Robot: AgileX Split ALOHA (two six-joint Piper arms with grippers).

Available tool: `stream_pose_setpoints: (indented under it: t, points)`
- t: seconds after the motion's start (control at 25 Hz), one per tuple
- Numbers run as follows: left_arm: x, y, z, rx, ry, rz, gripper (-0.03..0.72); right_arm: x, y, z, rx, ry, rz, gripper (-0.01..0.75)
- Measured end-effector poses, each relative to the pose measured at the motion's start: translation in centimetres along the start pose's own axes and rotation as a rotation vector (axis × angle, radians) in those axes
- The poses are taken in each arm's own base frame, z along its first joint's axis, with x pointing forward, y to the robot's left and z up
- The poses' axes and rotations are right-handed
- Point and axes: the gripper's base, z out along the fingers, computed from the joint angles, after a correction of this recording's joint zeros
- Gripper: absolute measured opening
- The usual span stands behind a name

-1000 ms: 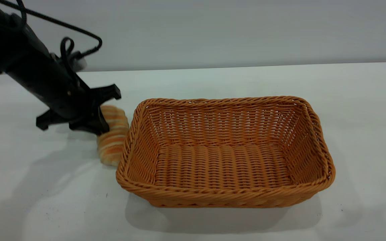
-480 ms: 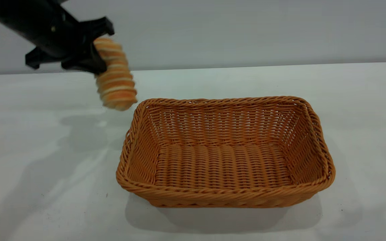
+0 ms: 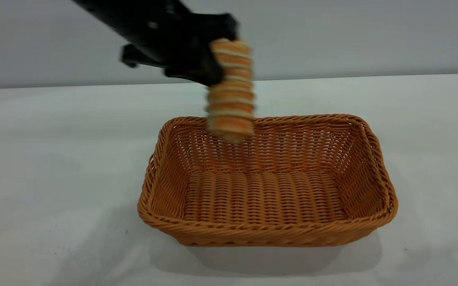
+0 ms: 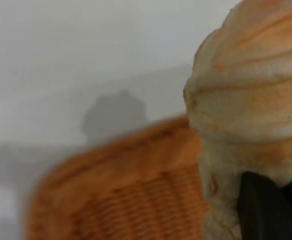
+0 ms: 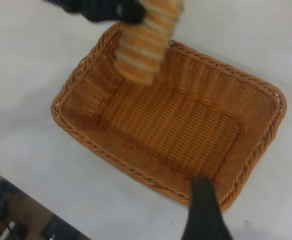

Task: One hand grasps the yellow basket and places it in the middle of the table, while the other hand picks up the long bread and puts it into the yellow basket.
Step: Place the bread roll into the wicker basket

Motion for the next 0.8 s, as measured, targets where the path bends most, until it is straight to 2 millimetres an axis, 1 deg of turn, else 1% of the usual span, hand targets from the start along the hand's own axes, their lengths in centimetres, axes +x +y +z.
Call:
stream_pose_setpoints:
  t: [0.08, 0.16, 0.28, 0.36, 0.44, 0.56, 0.68, 0.72, 0.8]
  points:
    - [0.7, -1.2, 0.4, 0.020, 0.024, 0.037, 0.024, 0.0, 0.0, 0.0, 0.000, 0.000, 0.000, 0.553]
    - [1.4, -1.9, 0.9, 0.033, 0.058, 0.073, 0.024, 0.0, 0.0, 0.0, 0.000, 0.000, 0.000, 0.553]
    - [2.3, -1.9, 2.0, 0.033, 0.103, 0.105, 0.043, 0.0, 0.0, 0.0, 0.000, 0.000, -0.002, 0.552]
    - [2.8, -1.5, 2.8, 0.025, 0.124, 0.114, 0.086, 0.0, 0.0, 0.0, 0.000, 0.000, -0.002, 0.552]
    - [3.1, -1.2, 3.5, 0.013, 0.125, 0.124, 0.168, 0.0, 0.0, -0.1, -0.001, -0.001, -0.002, 0.552]
    - [2.8, -0.9, 4.0, -0.010, 0.081, 0.134, 0.350, 0.0, 0.1, -0.3, 0.000, -0.010, -0.006, 0.552]
    - [2.3, -0.7, 4.0, -0.032, 0.021, 0.147, 0.494, 0.0, 0.1, -0.4, 0.000, -0.012, -0.007, 0.552]
    - [2.2, -0.7, 3.9, -0.035, 0.009, 0.154, 0.528, 0.0, 0.1, -0.4, 0.000, -0.013, -0.007, 0.552]
    - [1.9, -0.8, 3.6, -0.032, 0.000, 0.186, 0.567, 0.0, 0.2, -0.6, 0.005, -0.019, -0.014, 0.552]
